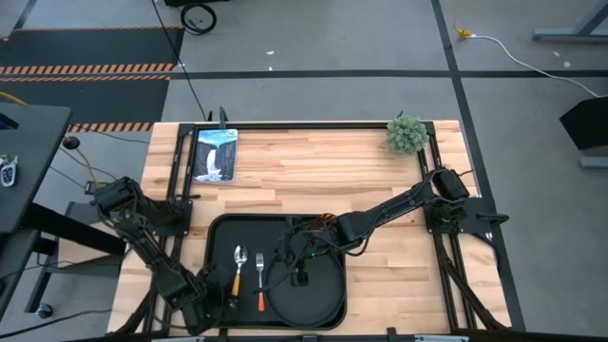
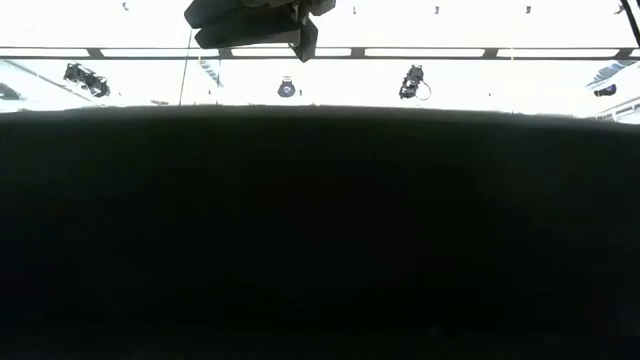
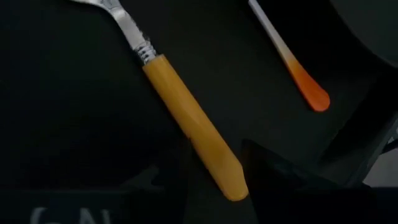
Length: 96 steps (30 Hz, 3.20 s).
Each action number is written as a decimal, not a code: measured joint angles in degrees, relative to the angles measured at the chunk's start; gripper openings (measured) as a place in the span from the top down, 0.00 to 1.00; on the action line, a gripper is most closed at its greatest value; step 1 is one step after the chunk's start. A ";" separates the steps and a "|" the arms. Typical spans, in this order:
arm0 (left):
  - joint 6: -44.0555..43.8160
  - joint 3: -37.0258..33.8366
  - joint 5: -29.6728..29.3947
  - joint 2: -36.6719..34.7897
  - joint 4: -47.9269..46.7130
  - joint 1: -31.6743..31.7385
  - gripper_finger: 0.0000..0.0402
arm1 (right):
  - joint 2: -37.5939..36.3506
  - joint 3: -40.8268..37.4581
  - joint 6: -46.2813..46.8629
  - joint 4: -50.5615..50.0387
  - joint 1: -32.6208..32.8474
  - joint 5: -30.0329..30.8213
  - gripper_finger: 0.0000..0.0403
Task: Pick and place plate/cup/fork/spoon on tray
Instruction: Put the yellow spoon on the left side of the black tray, then adjust the orange fork on the black tray
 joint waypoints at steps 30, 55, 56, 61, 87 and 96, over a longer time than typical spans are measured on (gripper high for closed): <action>48.91 0.09 6.01 -4.29 -2.33 19.32 0.63 | -0.20 0.02 4.03 1.70 2.36 0.66 0.72; 81.28 0.00 21.90 -4.39 -6.59 31.92 0.63 | -0.21 0.02 9.66 1.61 5.24 6.83 0.72; 81.92 0.00 22.42 -4.39 -6.41 32.55 0.63 | -0.21 0.02 10.11 1.72 5.34 7.16 0.72; 83.76 -1.56 26.54 -4.42 -3.51 36.09 0.63 | -0.20 0.02 10.83 1.84 6.22 9.51 0.72; 86.98 -4.33 37.64 -4.39 3.42 43.71 0.63 | -0.22 0.02 10.86 2.64 6.97 11.10 0.72; 86.68 -4.33 38.68 -4.22 3.88 44.56 0.74 | -0.22 0.02 10.86 2.62 6.97 11.10 0.72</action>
